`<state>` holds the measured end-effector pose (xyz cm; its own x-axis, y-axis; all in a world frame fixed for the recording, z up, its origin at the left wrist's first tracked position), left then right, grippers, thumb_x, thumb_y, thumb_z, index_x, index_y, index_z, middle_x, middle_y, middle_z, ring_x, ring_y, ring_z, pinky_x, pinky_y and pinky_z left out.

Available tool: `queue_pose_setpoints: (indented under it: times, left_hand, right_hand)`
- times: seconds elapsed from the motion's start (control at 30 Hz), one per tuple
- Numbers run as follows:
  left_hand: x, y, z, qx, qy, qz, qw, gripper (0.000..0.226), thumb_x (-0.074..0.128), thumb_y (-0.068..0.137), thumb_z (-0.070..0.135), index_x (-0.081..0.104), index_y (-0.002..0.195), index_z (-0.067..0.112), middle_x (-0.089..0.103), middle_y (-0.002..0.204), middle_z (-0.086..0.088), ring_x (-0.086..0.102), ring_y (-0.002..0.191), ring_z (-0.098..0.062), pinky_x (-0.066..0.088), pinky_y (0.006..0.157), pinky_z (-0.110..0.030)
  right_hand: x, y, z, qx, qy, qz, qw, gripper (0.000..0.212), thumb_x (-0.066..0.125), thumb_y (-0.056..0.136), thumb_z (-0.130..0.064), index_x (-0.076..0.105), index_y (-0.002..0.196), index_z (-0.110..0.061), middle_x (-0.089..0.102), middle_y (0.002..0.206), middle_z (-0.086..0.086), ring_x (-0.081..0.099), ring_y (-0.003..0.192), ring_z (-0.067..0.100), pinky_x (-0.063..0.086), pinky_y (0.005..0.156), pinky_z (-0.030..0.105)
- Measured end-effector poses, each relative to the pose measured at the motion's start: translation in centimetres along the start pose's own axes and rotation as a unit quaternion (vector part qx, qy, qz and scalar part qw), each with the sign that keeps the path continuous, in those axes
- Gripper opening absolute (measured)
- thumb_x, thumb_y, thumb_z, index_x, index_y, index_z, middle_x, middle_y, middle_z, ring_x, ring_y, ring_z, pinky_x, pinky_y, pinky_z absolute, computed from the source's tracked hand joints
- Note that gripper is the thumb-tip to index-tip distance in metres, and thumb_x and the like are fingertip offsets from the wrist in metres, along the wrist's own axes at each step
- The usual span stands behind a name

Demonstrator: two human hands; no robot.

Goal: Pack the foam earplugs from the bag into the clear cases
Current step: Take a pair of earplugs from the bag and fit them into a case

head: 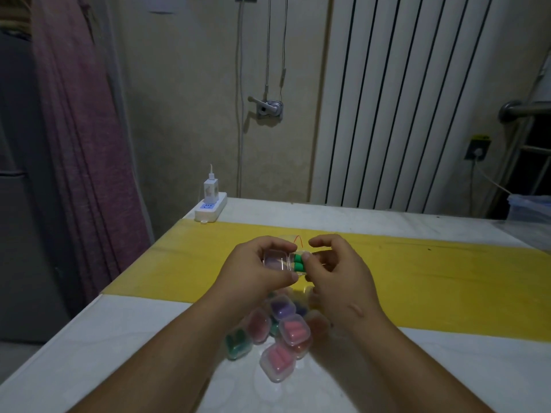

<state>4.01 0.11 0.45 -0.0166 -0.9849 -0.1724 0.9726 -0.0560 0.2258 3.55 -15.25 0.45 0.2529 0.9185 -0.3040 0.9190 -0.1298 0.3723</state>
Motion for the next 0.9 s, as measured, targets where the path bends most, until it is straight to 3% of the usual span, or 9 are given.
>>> queue_pose_setpoints:
  times: [0.07,0.17,0.3,0.4,0.5,0.6,0.77,0.9]
  left_hand:
    - [-0.1,0.0,-0.1,-0.004,0.004,0.002,1.0,0.039,0.08,0.069,-0.005,0.073,0.096,0.023,0.07,0.093,0.005,0.068,0.079,-0.008,0.059,0.069,-0.023]
    - [0.0,0.0,-0.2,-0.013,-0.004,-0.008,1.0,0.044,0.078,0.07,-0.008,0.071,0.099,0.025,0.07,0.093,0.002,0.07,0.081,-0.014,0.061,0.073,-0.03]
    - [0.3,-0.2,0.0,-0.014,-0.014,-0.019,1.0,0.051,0.075,0.071,-0.012,0.066,0.106,0.024,0.068,0.09,-0.002,0.068,0.069,-0.006,0.059,0.069,-0.031]
    - [0.5,-0.1,-0.3,-0.026,-0.057,-0.035,0.997,0.042,0.071,0.08,-0.004,0.059,0.112,0.02,0.068,0.098,-0.009,0.07,0.081,-0.017,0.059,0.073,-0.037]
    - [0.4,0.2,-0.6,-0.043,-0.122,-0.028,0.991,0.019,0.056,0.095,0.019,0.059,0.113,0.013,0.069,0.107,-0.015,0.069,0.087,-0.027,0.058,0.075,-0.038]
    - [0.6,0.3,-0.8,-0.064,-0.209,-0.032,0.975,0.028,0.038,0.101,0.014,0.062,0.109,0.001,0.069,0.103,-0.023,0.068,0.08,-0.029,0.057,0.069,-0.035]
    - [1.4,0.1,-0.7,-0.052,-0.221,-0.081,0.971,0.03,0.05,0.091,-0.009,0.07,0.107,0.007,0.071,0.107,-0.016,0.07,0.088,-0.025,0.061,0.073,-0.032]
    - [1.3,0.1,-1.0,-0.045,-0.181,-0.072,0.98,0.027,0.058,0.09,-0.005,0.07,0.108,0.01,0.074,0.102,-0.01,0.071,0.086,-0.021,0.06,0.074,-0.031]
  right_hand:
    - [0.5,0.0,0.5,0.02,0.023,-0.013,0.999,0.01,0.061,0.093,-0.024,0.065,0.098,-0.032,0.072,0.086,-0.005,0.07,0.072,0.012,0.056,0.06,0.033]
    - [0.4,-0.1,0.7,0.042,0.058,-0.007,0.997,0.009,0.063,0.092,-0.018,0.068,0.092,-0.026,0.072,0.083,-0.002,0.07,0.062,0.011,0.05,0.052,0.024]
    - [0.3,-0.1,0.8,0.062,0.1,-0.005,0.993,0.01,0.064,0.091,-0.013,0.068,0.088,-0.021,0.072,0.08,0.003,0.068,0.057,0.011,0.049,0.05,0.022]
    - [0.2,-0.1,0.9,0.075,0.132,0.0,0.988,0.008,0.064,0.091,-0.011,0.069,0.088,-0.017,0.072,0.08,0.006,0.066,0.055,0.011,0.048,0.049,0.021]
    - [-0.3,0.0,0.8,0.078,0.15,0.014,0.986,0.007,0.064,0.09,-0.009,0.069,0.088,-0.014,0.071,0.077,0.008,0.064,0.052,0.01,0.049,0.048,0.022]
    - [-0.7,0.0,0.6,0.073,0.143,0.023,0.987,0.01,0.065,0.09,-0.008,0.068,0.085,-0.016,0.07,0.075,0.006,0.064,0.051,0.01,0.052,0.049,0.024]
    - [-0.9,0.0,0.5,0.058,0.12,0.025,0.991,0.007,0.067,0.088,-0.013,0.069,0.087,-0.02,0.07,0.078,0.006,0.06,0.05,0.012,0.046,0.045,0.028]
    - [-0.4,-0.1,0.6,0.068,0.146,0.014,0.987,0.005,0.069,0.086,-0.011,0.071,0.086,-0.016,0.068,0.071,0.004,0.055,0.047,0.013,0.046,0.046,0.028]
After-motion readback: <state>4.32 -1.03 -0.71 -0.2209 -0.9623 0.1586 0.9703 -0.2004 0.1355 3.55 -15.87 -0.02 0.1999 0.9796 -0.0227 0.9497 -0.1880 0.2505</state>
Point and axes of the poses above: each hand's wrist, its own y-axis towards the middle knuckle, its own x-axis out of the palm, z = x × y, the point moved 10 cm from there along y, towards the middle knuckle
